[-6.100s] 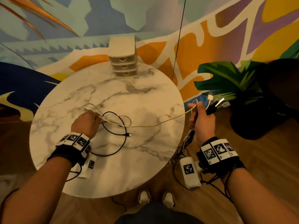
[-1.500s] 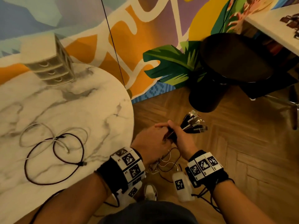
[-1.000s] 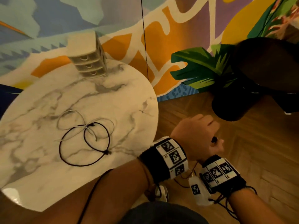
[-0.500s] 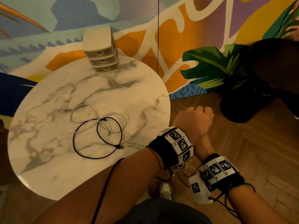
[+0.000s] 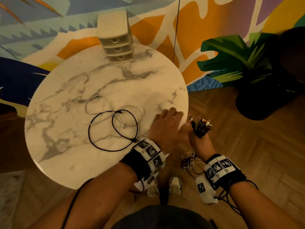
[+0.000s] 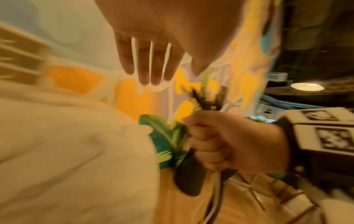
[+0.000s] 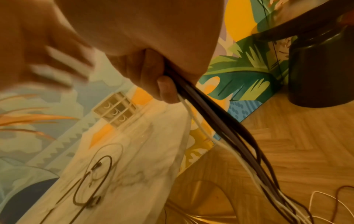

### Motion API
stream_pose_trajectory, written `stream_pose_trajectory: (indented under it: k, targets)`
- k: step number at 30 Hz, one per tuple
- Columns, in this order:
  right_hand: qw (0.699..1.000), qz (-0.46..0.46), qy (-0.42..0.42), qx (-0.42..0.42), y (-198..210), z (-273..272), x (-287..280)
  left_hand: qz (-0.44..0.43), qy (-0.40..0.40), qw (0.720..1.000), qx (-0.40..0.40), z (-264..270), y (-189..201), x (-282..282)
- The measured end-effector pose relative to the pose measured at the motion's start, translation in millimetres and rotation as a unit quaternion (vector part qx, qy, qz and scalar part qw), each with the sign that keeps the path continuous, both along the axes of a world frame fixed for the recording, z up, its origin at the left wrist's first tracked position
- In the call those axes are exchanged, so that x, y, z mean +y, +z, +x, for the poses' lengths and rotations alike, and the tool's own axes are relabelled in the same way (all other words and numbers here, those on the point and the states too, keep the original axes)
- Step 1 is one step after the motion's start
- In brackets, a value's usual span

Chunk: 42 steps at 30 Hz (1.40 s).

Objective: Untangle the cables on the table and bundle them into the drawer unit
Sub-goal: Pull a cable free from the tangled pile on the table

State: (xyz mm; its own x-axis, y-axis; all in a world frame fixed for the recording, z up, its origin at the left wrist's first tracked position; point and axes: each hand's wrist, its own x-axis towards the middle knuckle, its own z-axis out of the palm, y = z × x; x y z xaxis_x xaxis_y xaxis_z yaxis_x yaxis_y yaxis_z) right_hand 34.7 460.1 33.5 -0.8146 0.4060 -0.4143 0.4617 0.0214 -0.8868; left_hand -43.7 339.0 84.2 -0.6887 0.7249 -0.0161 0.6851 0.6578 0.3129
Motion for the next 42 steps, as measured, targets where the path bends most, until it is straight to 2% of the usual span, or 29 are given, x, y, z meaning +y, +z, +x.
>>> stream_pose_trajectory:
  k: [3,5,7,11,14,16,21,23,28,31,35,40,42]
  targets:
    - [1.0,-0.012,0.007,-0.023,-10,3,-7,-0.145,0.052,0.987,-0.048,-29,-46,-73]
    - [0.999,-0.002,0.027,-0.039,-18,2,-14,-0.245,0.043,0.966,-0.078,-40,-73,-114]
    - [0.998,0.001,0.029,-0.047,-23,2,-18,-0.283,0.035,0.955,-0.084,-44,-89,-138]
    - [0.998,0.012,0.029,-0.046,-26,3,-26,-0.244,0.005,0.968,-0.052,-45,-104,-153]
    - [0.998,0.025,0.035,-0.05,-25,3,-32,-0.158,-0.018,0.987,-0.018,-42,-111,-148]
    - [0.997,0.041,0.035,-0.058,-21,0,-37,-0.12,0.001,0.991,-0.057,-38,-106,-143]
    - [0.995,0.062,0.06,-0.042,-4,-11,-50,-0.147,-0.055,0.985,-0.076,-22,-118,-153]
    - [0.996,0.052,0.059,-0.05,-1,-14,-52,-0.142,-0.082,0.985,-0.05,-17,-126,-160]
    - [0.989,0.098,0.096,-0.056,0,-21,-59,-0.102,-0.085,0.991,0.01,-26,-126,-160]
    - [0.986,0.111,0.11,-0.056,0,-24,-64,-0.111,-0.092,0.989,-0.018,-19,-115,-158]
    - [0.987,0.108,0.109,-0.053,1,-26,-66,-0.186,-0.128,0.974,-0.028,-7,-119,-172]
    - [0.988,0.104,0.109,-0.045,0,-30,-71,-0.19,-0.173,0.964,0.07,-7,-136,-188]
    - [0.989,0.091,0.104,-0.044,-2,-31,-71,-0.181,-0.18,0.963,0.083,-6,-135,-188]
